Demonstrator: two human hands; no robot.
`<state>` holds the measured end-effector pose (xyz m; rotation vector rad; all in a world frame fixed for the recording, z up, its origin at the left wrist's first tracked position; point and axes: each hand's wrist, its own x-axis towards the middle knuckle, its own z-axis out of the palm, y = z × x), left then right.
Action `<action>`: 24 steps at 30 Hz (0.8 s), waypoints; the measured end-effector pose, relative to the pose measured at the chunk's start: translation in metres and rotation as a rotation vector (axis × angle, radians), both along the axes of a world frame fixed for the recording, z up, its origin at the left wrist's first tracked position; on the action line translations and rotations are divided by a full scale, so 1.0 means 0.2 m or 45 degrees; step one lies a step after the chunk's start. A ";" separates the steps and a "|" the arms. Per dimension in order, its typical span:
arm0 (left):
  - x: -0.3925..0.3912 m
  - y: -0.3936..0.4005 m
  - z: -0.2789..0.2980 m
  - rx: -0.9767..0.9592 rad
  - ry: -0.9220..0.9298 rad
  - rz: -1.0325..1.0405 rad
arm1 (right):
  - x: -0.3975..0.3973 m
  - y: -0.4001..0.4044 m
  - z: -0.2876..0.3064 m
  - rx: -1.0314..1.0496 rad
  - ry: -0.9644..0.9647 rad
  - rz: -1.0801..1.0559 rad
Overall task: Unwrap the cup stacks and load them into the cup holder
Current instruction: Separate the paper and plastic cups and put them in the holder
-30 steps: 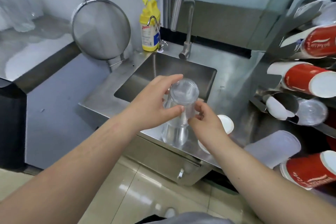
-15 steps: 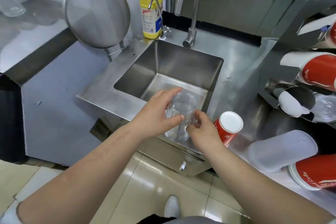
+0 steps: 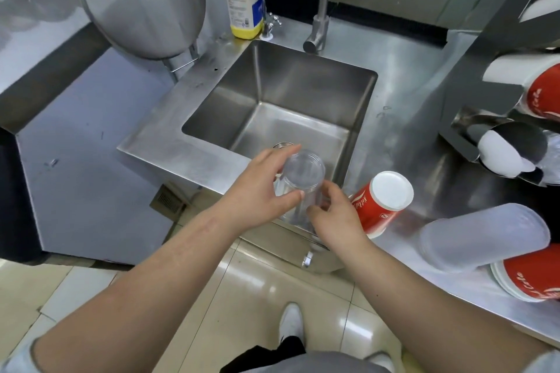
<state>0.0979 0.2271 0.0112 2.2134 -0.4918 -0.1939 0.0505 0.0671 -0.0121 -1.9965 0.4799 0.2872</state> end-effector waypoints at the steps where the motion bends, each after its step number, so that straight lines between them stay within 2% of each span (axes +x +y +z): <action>1: 0.00 0.00 0.00 -0.002 0.005 0.007 | 0.00 0.00 0.00 -0.008 -0.002 0.005; 11: -0.01 0.00 -0.01 0.030 0.004 0.020 | 0.00 0.01 0.01 -0.059 -0.031 0.088; 17: -0.01 0.00 0.00 0.089 0.007 0.000 | 0.00 0.00 0.03 -0.079 0.042 0.156; 24: 0.01 0.01 0.09 0.314 0.039 -0.123 | -0.02 -0.06 0.18 -0.126 0.060 0.244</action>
